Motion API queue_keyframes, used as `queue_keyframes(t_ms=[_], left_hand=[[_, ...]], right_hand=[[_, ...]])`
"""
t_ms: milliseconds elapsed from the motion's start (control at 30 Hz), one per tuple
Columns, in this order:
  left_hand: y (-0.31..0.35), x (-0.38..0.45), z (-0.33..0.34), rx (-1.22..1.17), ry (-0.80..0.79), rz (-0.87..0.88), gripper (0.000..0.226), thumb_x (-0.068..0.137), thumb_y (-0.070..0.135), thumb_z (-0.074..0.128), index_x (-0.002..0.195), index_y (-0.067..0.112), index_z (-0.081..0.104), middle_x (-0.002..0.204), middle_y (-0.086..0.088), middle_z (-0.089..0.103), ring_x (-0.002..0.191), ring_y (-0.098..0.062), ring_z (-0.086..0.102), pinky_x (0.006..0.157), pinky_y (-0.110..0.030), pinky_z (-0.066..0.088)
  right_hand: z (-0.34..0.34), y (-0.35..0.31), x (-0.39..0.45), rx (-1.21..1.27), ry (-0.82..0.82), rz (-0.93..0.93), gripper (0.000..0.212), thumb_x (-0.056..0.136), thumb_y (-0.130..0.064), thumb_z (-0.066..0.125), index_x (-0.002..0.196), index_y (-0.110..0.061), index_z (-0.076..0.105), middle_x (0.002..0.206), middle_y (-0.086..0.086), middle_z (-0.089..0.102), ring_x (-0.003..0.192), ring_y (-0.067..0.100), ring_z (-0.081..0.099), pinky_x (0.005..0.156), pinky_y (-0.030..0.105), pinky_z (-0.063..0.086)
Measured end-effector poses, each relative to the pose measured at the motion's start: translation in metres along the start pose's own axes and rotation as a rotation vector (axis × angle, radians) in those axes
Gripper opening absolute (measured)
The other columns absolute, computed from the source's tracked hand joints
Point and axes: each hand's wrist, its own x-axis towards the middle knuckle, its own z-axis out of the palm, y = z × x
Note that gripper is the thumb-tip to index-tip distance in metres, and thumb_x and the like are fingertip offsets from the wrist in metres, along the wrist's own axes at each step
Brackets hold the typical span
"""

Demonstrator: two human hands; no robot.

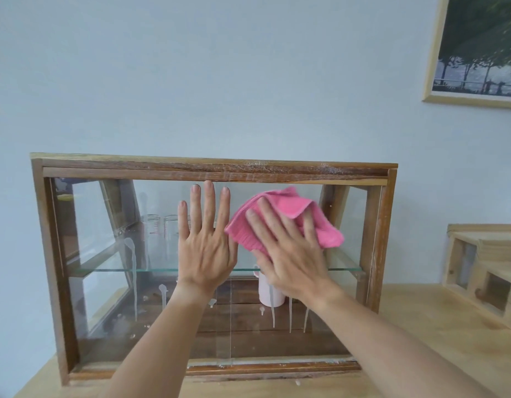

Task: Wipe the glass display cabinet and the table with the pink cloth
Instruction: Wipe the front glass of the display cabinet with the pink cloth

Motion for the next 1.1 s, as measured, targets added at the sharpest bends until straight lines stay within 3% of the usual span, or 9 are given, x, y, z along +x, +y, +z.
queue_keyframes(t_ms=[100,300,433,533,667,833,967,1100], left_hand=[[-0.003,-0.001,0.001,0.015,-0.003,0.027,0.064,0.104,0.042,0.021,0.158,0.012,0.005,0.164,-0.017,0.001,0.151,-0.039,0.006,0.122,-0.056,0.01],[0.0,-0.001,-0.002,-0.003,0.013,0.008,0.063,0.1,0.031,0.03,0.158,0.011,0.011,0.164,-0.016,0.006,0.152,-0.038,0.008,0.122,-0.056,0.009],[0.001,-0.001,-0.002,-0.002,0.016,-0.002,0.064,0.1,0.03,0.03,0.158,0.012,0.012,0.164,-0.016,0.007,0.152,-0.038,0.007,0.122,-0.055,0.009],[0.001,-0.001,-0.001,0.0,0.03,0.007,0.064,0.099,0.028,0.03,0.158,0.012,0.012,0.164,-0.015,0.006,0.151,-0.038,0.009,0.122,-0.056,0.011],[-0.001,-0.002,-0.001,0.008,0.019,0.018,0.065,0.099,0.03,0.031,0.158,0.011,0.01,0.164,-0.017,0.008,0.151,-0.038,0.008,0.122,-0.055,0.008],[0.001,-0.001,-0.003,0.026,0.002,0.01,0.066,0.099,0.033,0.032,0.158,0.01,0.012,0.164,-0.018,0.009,0.151,-0.039,0.009,0.122,-0.055,0.009],[0.001,-0.001,-0.005,0.028,-0.017,0.016,0.069,0.098,0.036,0.033,0.158,0.009,0.012,0.164,-0.018,0.005,0.152,-0.039,0.005,0.122,-0.055,0.007],[0.001,-0.001,-0.005,0.032,-0.003,0.017,0.07,0.098,0.036,0.033,0.158,0.009,0.01,0.165,-0.018,0.005,0.152,-0.039,0.004,0.122,-0.057,0.008]], right_hand=[[0.009,-0.013,-0.019,-0.045,-0.033,-0.113,0.071,0.103,-0.051,0.042,0.162,-0.017,0.022,0.169,0.005,0.014,0.154,0.026,0.027,0.125,0.06,0.002],[0.014,0.007,-0.072,-0.043,-0.209,-0.25,0.074,0.101,-0.063,0.037,0.162,-0.025,0.021,0.162,0.007,0.034,0.142,0.031,0.043,0.126,0.054,-0.002],[-0.002,0.036,-0.038,-0.028,-0.067,0.008,0.074,0.104,-0.058,0.031,0.163,-0.019,0.012,0.168,0.008,0.013,0.152,0.032,0.027,0.125,0.056,-0.008],[-0.007,0.032,-0.005,0.002,0.017,0.151,0.071,0.107,-0.053,0.028,0.163,-0.012,0.012,0.17,0.011,0.01,0.157,0.03,0.013,0.126,0.057,0.0],[0.012,0.007,-0.016,-0.004,0.028,-0.071,0.065,0.106,-0.052,0.038,0.16,-0.018,0.026,0.161,0.017,0.024,0.149,0.038,0.025,0.126,0.057,0.002],[0.011,-0.002,-0.043,0.008,-0.049,-0.038,0.067,0.105,-0.053,0.04,0.162,-0.022,0.023,0.155,0.007,0.047,0.141,0.035,0.042,0.125,0.06,0.007],[0.006,0.012,-0.074,0.008,-0.15,0.19,0.075,0.103,-0.062,0.03,0.164,-0.021,0.013,0.154,0.014,0.043,0.137,0.038,0.045,0.125,0.06,0.003],[-0.001,0.035,-0.072,0.005,-0.129,0.366,0.087,0.101,-0.067,0.033,0.163,-0.01,0.009,0.164,0.015,0.031,0.15,0.038,0.03,0.125,0.06,0.005]])
